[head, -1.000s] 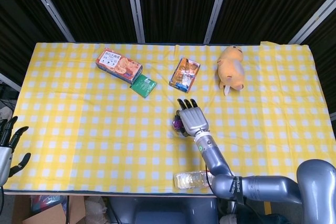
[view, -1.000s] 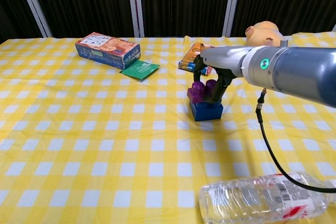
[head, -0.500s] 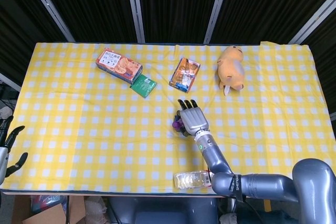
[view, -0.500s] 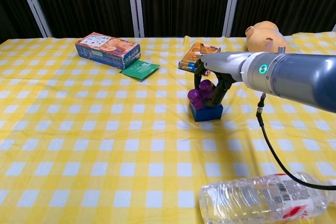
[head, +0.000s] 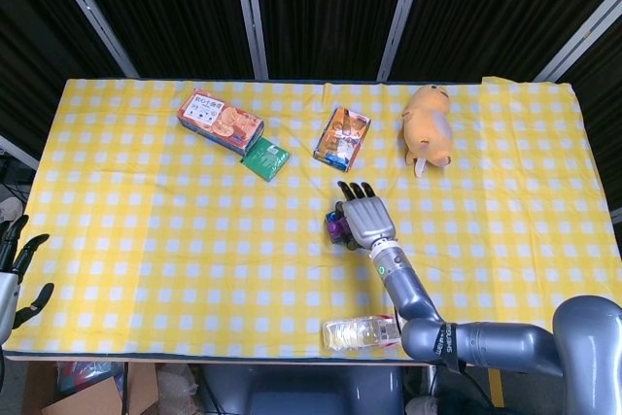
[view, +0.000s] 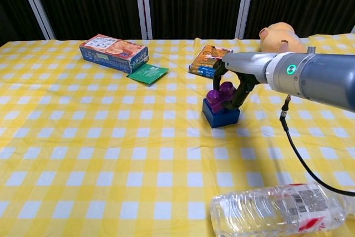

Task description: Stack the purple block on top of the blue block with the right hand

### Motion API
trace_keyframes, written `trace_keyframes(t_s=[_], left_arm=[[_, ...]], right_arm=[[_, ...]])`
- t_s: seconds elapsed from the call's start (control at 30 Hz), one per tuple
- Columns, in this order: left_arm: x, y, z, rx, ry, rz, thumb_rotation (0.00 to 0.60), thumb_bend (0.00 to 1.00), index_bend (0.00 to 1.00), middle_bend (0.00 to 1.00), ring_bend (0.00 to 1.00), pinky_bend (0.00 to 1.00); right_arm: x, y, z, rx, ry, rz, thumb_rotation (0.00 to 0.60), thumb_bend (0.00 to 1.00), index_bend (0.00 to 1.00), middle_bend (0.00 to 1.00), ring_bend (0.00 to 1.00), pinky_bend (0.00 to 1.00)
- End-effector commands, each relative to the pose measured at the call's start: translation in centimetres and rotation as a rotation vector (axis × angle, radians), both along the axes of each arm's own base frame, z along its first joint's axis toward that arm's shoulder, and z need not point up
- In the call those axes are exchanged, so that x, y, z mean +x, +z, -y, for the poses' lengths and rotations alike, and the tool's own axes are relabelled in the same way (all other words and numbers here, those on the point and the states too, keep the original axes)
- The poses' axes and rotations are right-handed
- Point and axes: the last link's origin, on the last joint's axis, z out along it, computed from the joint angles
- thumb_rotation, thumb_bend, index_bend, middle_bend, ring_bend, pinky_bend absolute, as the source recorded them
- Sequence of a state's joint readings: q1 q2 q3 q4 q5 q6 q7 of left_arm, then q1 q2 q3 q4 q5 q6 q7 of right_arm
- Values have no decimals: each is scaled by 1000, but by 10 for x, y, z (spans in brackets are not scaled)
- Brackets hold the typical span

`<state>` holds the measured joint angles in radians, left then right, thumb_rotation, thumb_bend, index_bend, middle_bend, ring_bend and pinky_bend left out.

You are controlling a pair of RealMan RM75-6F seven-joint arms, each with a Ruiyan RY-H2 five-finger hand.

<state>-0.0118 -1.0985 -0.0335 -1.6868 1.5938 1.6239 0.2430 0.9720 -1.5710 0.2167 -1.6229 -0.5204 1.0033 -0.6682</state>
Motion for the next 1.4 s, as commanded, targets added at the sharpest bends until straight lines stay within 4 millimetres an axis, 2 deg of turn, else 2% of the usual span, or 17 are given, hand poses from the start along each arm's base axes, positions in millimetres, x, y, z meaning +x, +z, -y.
trace_keyframes(t_s=[0.03, 0.53, 0.9, 1.17, 1.3, 1.4], left_arm=[[1, 0, 0, 1, -2, -1, 600, 315, 195, 0, 0, 50], [3, -1, 2, 7, -12, -5, 600, 316, 195, 0, 0, 50], [6, -2, 5, 6, -22, -7, 600, 316, 195, 0, 0, 50], [7, -3, 4, 1, -27, -7, 600, 316, 195, 0, 0, 50], [8, -4, 4, -4, -30, -8, 600, 315, 195, 0, 0, 50], [8, -4, 4, -4, -28, -7, 600, 315, 195, 0, 0, 50]], right_arm=[[-4, 1, -1, 2, -5, 7, 600, 556, 612, 0, 0, 0], [-27, -8, -1, 27, -16, 31, 600, 556, 612, 0, 0, 0], [-42, -25, -5, 61, -18, 44, 600, 556, 612, 0, 0, 0], [-49, -26, -7, 59, -16, 50, 600, 558, 612, 0, 0, 0], [-49, -23, -8, 56, -8, 58, 600, 610, 611, 0, 0, 0], [-49, -18, -10, 64, -3, 68, 600, 654, 557, 0, 0, 0]])
